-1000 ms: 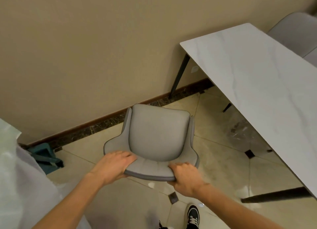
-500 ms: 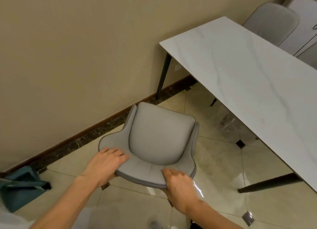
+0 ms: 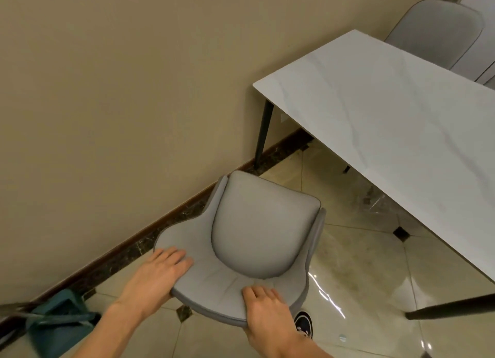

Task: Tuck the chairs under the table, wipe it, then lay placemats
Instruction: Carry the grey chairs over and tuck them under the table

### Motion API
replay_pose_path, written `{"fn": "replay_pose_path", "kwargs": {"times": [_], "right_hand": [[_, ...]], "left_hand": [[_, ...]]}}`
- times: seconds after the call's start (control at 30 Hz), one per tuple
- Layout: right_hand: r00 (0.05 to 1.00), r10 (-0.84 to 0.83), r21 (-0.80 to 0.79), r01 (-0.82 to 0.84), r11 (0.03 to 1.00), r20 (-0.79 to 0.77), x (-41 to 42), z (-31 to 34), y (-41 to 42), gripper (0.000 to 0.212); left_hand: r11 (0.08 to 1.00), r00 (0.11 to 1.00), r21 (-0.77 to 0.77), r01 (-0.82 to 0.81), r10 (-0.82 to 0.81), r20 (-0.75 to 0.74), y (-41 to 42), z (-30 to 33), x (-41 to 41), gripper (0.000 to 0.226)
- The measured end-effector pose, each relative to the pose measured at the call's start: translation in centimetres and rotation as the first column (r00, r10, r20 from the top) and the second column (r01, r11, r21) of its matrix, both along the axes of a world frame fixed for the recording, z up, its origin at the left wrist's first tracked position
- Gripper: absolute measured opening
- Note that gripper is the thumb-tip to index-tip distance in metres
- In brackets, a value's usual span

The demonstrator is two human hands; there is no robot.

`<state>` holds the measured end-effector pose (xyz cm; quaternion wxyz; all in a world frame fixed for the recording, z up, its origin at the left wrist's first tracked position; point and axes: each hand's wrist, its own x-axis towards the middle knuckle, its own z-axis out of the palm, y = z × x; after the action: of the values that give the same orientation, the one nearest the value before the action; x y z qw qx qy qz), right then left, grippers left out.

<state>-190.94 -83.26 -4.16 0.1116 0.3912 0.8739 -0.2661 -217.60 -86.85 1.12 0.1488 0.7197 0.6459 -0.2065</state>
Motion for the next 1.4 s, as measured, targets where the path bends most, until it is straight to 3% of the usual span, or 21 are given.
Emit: {"fn": "replay_pose_path", "kwargs": {"times": [0.13,0.27,0.37,0.47,0.67,0.87,1.13,1.4], "right_hand": [[0.992,-0.115,-0.033,0.113,0.993,-0.058,-0.7,0.5,0.5,0.06],[0.991,-0.124,-0.096,0.118,0.988,-0.058,-1.0,0.7,0.4,0.07],[0.974,-0.173,-0.049,0.167,0.985,-0.148,-0.8,1.2,0.1,0.077],[0.946,-0.237,0.082,0.26,0.962,-0.219,-2.2,1.1,-1.3,0.064],[0.903,-0.281,0.201,0.356,0.912,-0.325,-4.9,0.8,-3.7,0.053],[0.905,-0.323,0.288,0.399,0.871,-0.277,-8.0,0.8,-2.9,0.047],[0.898,-0.379,0.298,0.434,0.85,-0.224,-17.1,1.1,1.6,0.041],[0.886,-0.399,0.262,0.453,0.852,-0.236,-19.7,1.3,3.4,0.036]], "left_hand": [[0.997,0.995,-0.019,0.076,-0.075,0.058,1.0,0.5,-0.9,0.085],[0.988,0.989,-0.087,0.129,-0.121,0.083,1.8,0.6,-1.5,0.078],[0.981,0.974,-0.053,0.187,-0.178,0.14,2.1,0.0,-2.2,0.071],[0.944,0.933,-0.034,0.329,-0.318,0.17,2.6,-1.1,-3.7,0.077],[0.922,0.907,0.015,0.387,-0.384,0.172,3.0,-3.0,-4.2,0.061],[0.896,0.893,-0.036,0.442,-0.436,0.108,6.2,-1.9,-6.6,0.058],[0.919,0.921,-0.055,0.39,-0.389,0.033,12.7,-0.8,-13.6,0.059],[0.911,0.915,-0.075,0.405,-0.403,0.033,15.2,-0.9,-16.0,0.06]]}}
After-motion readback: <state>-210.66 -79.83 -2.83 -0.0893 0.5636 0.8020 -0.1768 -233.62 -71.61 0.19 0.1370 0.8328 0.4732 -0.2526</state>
